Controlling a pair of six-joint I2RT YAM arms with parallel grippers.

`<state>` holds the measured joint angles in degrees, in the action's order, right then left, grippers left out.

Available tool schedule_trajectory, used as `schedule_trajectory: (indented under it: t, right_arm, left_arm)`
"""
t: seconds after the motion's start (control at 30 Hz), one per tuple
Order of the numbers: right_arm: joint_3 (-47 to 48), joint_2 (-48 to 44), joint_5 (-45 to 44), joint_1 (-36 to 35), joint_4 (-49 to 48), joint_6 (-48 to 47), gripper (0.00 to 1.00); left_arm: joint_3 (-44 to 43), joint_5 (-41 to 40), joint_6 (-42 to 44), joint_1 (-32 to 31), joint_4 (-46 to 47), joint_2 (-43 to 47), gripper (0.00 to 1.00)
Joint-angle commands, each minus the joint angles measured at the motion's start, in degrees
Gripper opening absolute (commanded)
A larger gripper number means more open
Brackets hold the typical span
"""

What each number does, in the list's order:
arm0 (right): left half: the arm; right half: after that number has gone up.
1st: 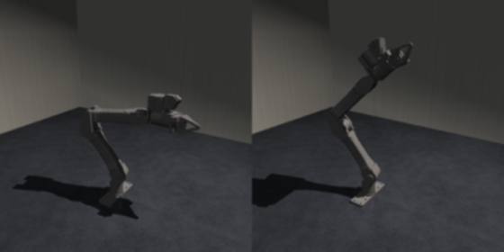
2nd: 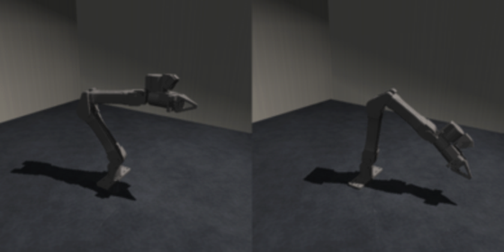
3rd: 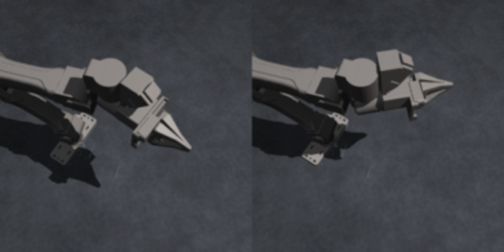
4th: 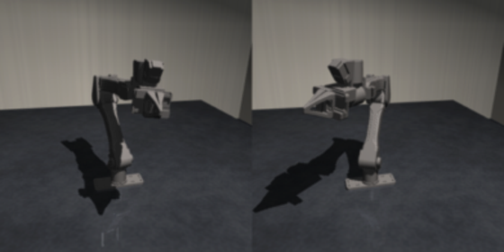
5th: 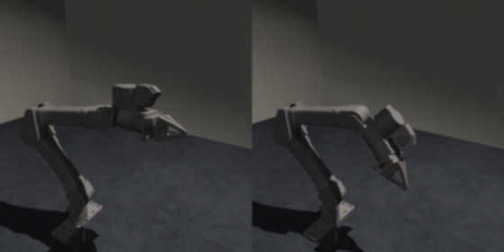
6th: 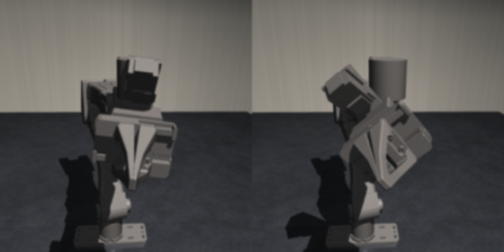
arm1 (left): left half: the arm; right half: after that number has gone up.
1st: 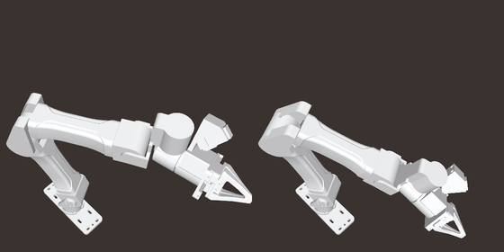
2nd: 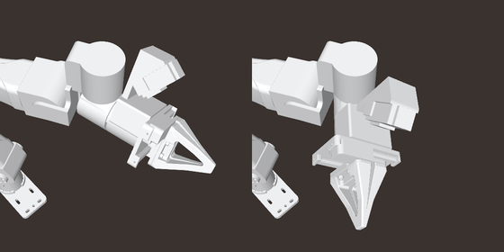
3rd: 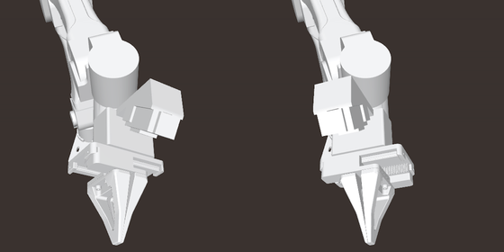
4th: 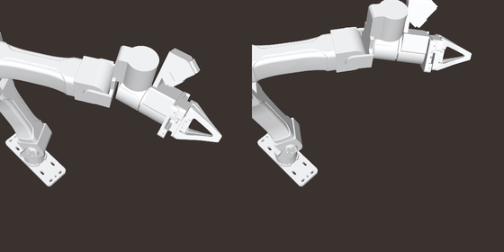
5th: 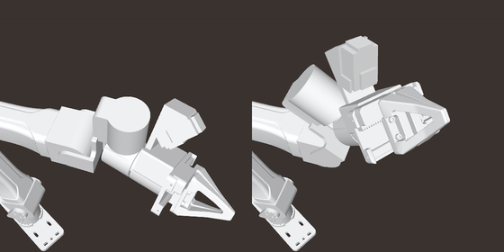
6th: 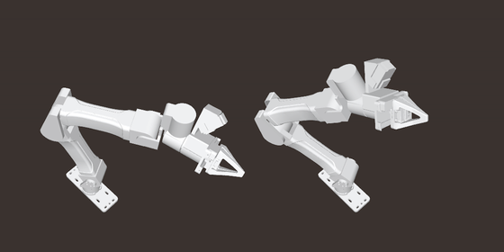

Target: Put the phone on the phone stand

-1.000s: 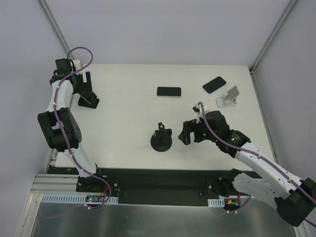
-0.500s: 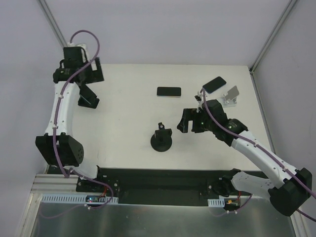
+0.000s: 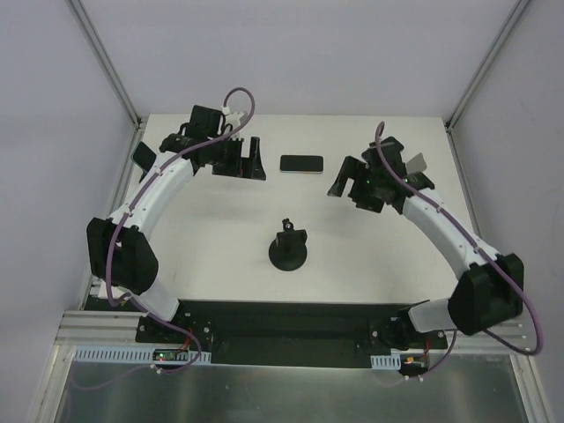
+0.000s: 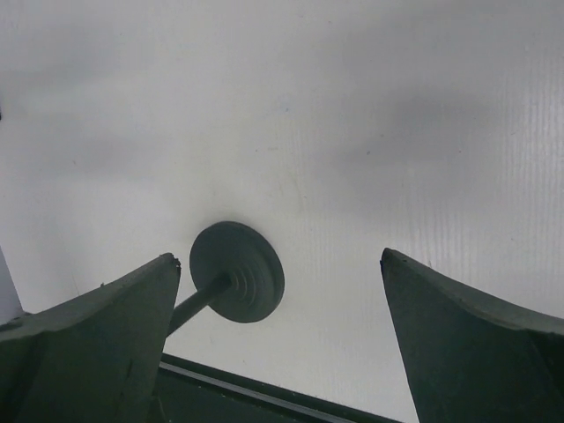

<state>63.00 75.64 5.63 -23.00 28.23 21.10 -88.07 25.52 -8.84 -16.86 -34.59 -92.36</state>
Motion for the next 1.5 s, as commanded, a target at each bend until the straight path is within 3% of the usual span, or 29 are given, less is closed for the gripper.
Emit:
schedule_trajectory:
  t: [0.0,0.1,0.2,0.37,0.47,0.6,0.77,0.97,1.17,1.3,1.47]
  right_arm:
    - [12.82,13.51,2.01,2.17,6.55,2.36,1.00]
    - [20.11,22.93,6.23,3.75,6.06,4.99,1.00]
    - [28.53,31.02,5.10,4.46,5.52,4.91,1.00]
    - [43.14,42.12,7.53,5.34,2.55,-3.42,0.97]
    - [46.94,48.10,12.20,5.43,-7.02,-5.29,0.89]
    - [52.73,56.87,15.55,5.43,-16.09,0.16,0.55]
    - [61.78,65.06,13.19,5.34,-18.47,4.38,0.51]
    - [67.86,71.48,11.52,2.18,-19.00,8.61,0.40]
    - [71.73,75.61,5.28,-1.07,-17.42,10.62,0.39]
    - [76.38,77.82,3.17,-2.66,-8.06,9.14,0.38]
    - [67.90,72.57,3.95,-3.19,-3.01,6.94,0.39]
  left_arm:
    - [2.99,1.56,-0.49,-4.57,3.39,4.38,0.97]
    - [3.78,-3.27,1.02,-8.35,3.13,5.17,0.98]
    - [3.96,-7.13,2.16,-11.08,2.77,5.34,0.98]
    - [4.22,-11.71,3.65,-11.97,2.51,5.43,0.99]
    - [4.31,-13.74,3.57,-11.97,2.51,5.96,0.99]
    - [4.84,-14.96,3.74,-11.97,2.86,5.96,0.99]
    - [4.75,-16.21,4.18,-11.44,2.68,4.47,0.99]
    - [4.40,-14.97,3.48,-10.47,2.68,4.29,0.99]
    - [4.40,-14.27,2.95,-9.50,2.68,4.38,0.99]
    - [4.40,-15.58,3.39,-9.07,2.60,4.38,0.99]
    - [4.40,-15.06,3.04,-8.01,2.68,4.73,0.99]
